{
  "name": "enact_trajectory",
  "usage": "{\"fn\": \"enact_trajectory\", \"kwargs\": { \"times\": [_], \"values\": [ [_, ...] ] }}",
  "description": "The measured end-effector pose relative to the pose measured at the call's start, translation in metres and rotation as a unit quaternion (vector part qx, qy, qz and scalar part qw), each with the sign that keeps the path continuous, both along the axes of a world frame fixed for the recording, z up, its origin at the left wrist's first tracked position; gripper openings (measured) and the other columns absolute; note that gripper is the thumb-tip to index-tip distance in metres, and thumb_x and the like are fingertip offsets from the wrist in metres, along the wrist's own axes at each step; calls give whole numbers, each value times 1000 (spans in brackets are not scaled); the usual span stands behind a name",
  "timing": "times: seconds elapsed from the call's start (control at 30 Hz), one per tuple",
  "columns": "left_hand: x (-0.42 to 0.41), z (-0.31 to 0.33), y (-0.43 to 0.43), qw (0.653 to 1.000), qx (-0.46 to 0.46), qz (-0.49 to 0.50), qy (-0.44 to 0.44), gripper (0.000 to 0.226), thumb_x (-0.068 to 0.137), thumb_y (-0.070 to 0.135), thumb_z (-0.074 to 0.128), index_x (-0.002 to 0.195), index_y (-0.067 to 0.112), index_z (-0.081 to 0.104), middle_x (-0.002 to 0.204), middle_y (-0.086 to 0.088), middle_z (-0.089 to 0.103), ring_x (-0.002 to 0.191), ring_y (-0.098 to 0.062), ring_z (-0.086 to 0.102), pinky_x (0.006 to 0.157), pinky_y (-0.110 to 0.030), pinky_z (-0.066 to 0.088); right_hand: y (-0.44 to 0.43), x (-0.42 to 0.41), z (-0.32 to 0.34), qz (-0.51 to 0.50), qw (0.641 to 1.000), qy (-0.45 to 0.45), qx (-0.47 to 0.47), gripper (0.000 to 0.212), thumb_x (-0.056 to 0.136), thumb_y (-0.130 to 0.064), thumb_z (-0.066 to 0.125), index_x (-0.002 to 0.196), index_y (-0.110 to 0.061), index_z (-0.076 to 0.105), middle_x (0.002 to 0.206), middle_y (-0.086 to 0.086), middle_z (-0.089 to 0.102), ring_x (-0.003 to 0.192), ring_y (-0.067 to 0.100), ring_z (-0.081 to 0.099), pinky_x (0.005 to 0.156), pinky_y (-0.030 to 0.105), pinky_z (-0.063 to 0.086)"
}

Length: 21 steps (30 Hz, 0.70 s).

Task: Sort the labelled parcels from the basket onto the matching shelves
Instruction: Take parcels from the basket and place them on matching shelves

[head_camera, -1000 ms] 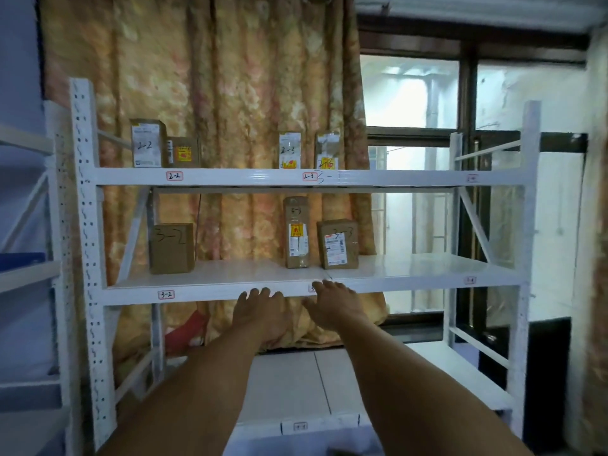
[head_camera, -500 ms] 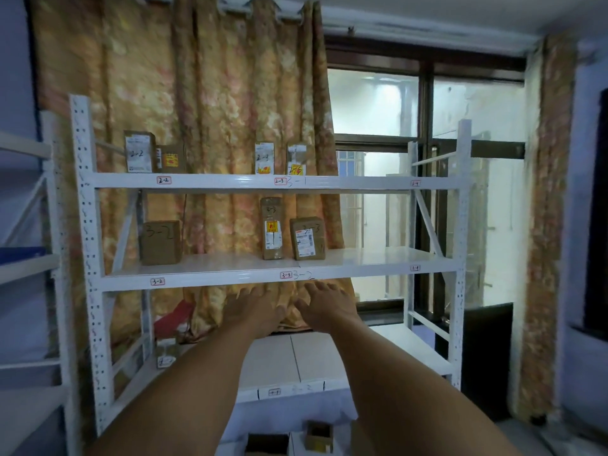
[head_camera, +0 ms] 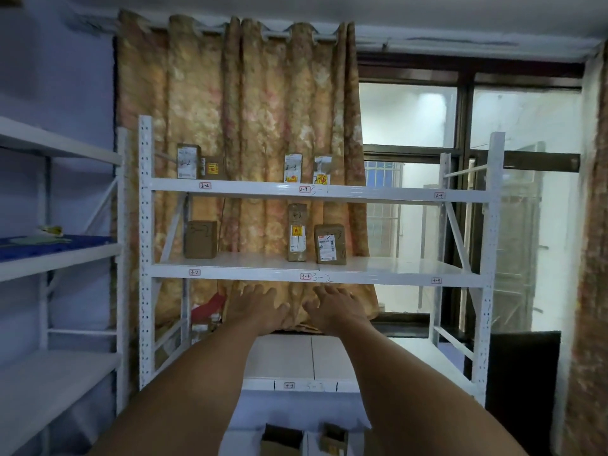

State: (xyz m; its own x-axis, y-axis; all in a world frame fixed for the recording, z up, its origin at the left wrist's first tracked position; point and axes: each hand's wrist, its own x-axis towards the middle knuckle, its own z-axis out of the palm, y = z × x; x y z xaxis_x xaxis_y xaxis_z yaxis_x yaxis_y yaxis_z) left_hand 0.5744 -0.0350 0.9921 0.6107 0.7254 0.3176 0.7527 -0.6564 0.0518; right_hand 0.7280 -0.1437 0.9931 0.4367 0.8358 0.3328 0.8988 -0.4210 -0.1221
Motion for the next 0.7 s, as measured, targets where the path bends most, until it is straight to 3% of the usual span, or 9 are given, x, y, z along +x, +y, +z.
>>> {"fn": "enact_trajectory", "kwargs": {
  "times": [0.2, 0.37, 0.5, 0.7],
  "values": [
    [-68, -18, 13, 998, -2, 64, -10, 68, 96, 66, 26, 151, 29, 39, 160, -7, 38, 143, -33, 37, 116, -48, 29, 26, -49, -10, 62, 997, 3, -42, 68, 105, -61, 26, 163, -26, 25, 170, 5, 22, 157, 31, 17, 125, 49, 15],
    [-186, -62, 22, 980, -33, 198, -10, 68, 95, 64, 29, 145, 22, 47, 147, -11, 49, 135, -35, 43, 113, -49, 33, 81, -145, -34, 176, 981, 1, -80, 68, 104, -62, 24, 161, -26, 29, 169, 3, 25, 154, 29, 25, 123, 47, 22],
    [-306, -119, 13, 947, -67, 315, -1, 65, 102, 60, 27, 153, 21, 37, 159, -10, 35, 147, -32, 30, 121, -49, 16, 121, -264, -84, 312, 945, -21, -99, 67, 105, -62, 26, 159, -23, 34, 165, 6, 35, 150, 32, 35, 122, 49, 27],
    [-468, -201, -20, 868, -140, 476, 14, 69, 101, 66, 19, 155, 26, 34, 162, -6, 33, 150, -30, 27, 122, -49, 18, 153, -436, -165, 465, 870, -31, -161, 70, 105, -64, 27, 161, -21, 30, 167, 7, 29, 150, 31, 32, 121, 46, 27]
  ]
}}
